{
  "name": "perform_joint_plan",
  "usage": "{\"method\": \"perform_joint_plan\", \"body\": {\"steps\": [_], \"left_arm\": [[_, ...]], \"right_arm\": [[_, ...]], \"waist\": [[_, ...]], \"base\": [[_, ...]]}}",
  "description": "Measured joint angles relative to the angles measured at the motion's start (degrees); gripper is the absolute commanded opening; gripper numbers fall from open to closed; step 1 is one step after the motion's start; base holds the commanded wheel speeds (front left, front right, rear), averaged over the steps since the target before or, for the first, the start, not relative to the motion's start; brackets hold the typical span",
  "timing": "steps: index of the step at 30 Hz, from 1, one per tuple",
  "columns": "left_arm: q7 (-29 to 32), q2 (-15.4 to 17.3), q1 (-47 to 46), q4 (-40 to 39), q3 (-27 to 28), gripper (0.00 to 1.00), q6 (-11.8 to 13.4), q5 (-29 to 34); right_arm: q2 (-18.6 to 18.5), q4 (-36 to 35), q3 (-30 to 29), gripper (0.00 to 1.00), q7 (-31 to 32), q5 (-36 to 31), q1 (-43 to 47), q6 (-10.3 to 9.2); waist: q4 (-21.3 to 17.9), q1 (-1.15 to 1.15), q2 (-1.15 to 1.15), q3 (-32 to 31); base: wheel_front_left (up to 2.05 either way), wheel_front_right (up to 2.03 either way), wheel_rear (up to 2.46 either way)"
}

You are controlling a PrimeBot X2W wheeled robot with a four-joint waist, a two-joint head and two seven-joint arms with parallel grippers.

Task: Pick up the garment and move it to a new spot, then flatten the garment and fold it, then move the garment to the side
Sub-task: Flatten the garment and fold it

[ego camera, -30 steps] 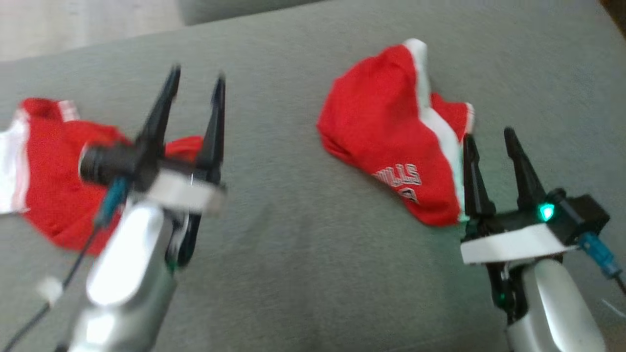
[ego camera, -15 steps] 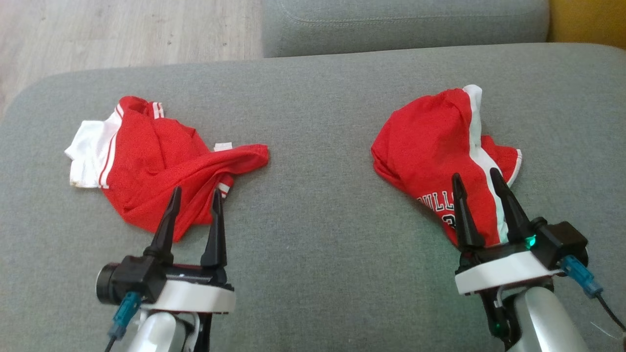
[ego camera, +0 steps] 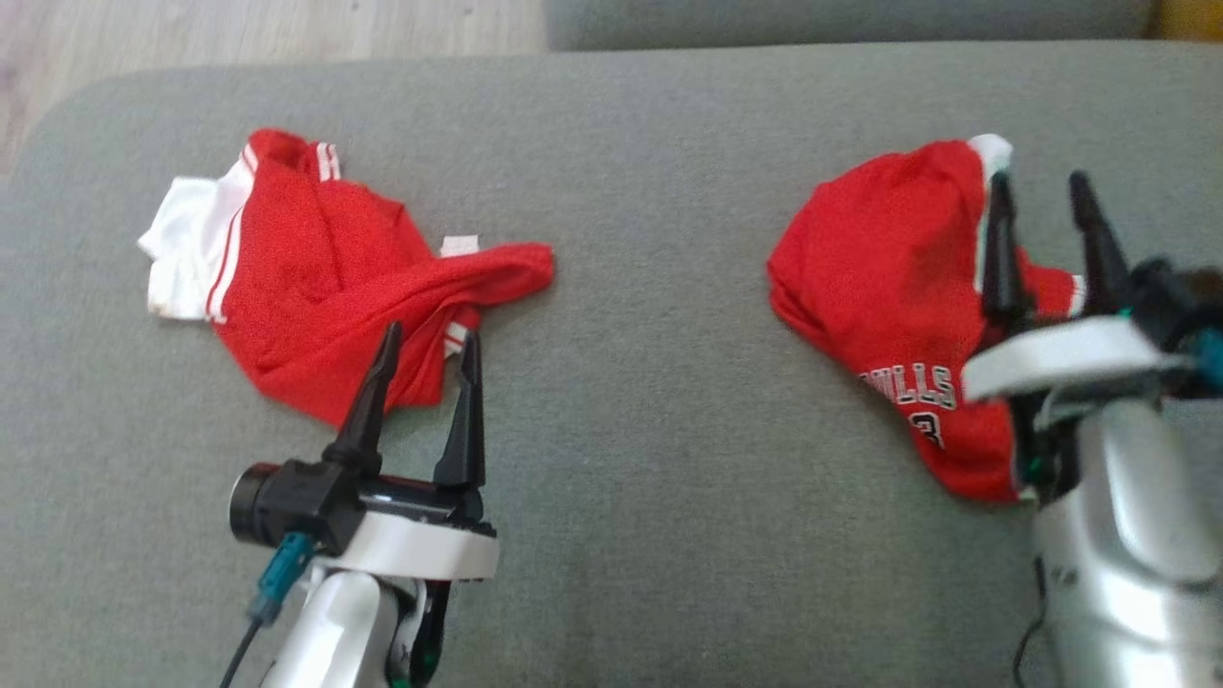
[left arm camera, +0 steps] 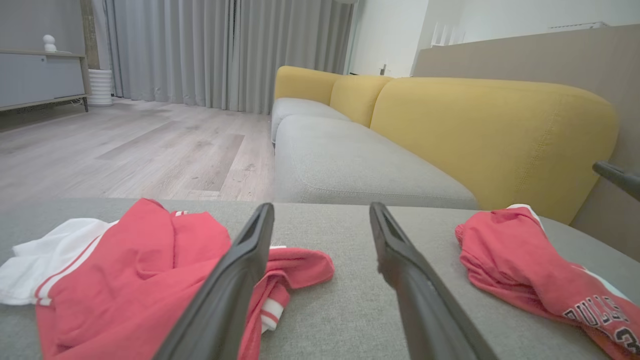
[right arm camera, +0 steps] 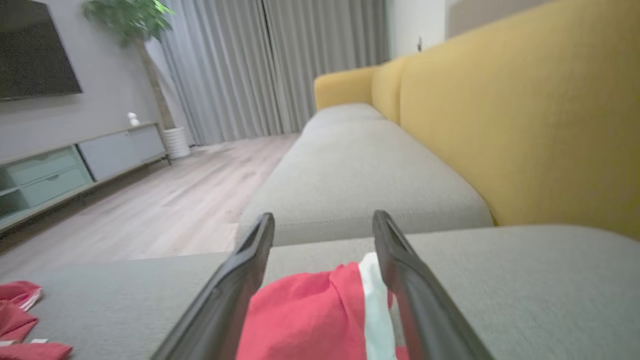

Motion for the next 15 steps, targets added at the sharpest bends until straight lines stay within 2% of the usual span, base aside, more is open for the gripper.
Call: {"method": "perform_joint_plan", "body": {"steps": [8, 12, 15], "left_arm": [[0.0, -1.4, -2.0, 1.8, -0.8, 1.0, -1.4, 0.9], [0.0, -1.7, -2.9, 2.1, -1.1, 1.0, -1.5, 0.9], [0.0, -1.8, -3.0, 2.1, -1.5, 1.0, -1.5, 1.0]], "right_arm": [[-0.8, 15.4, -14.2, 1.0, 7.9, -3.4, -12.8, 0.0], [-1.3, 22.3, -18.3, 1.0, 9.9, -3.8, -17.0, 0.0], [-1.8, 26.6, -19.0, 1.0, 10.0, -3.8, -18.9, 0.0]], "waist": [[3.6, 0.01, 0.0, 3.3], [5.2, 0.01, 0.0, 4.5], [6.0, 0.0, 0.0, 5.2]], "base": [[0.0, 0.0, 0.0], [0.0, 0.0, 0.0], [0.0, 0.0, 0.0]]}}
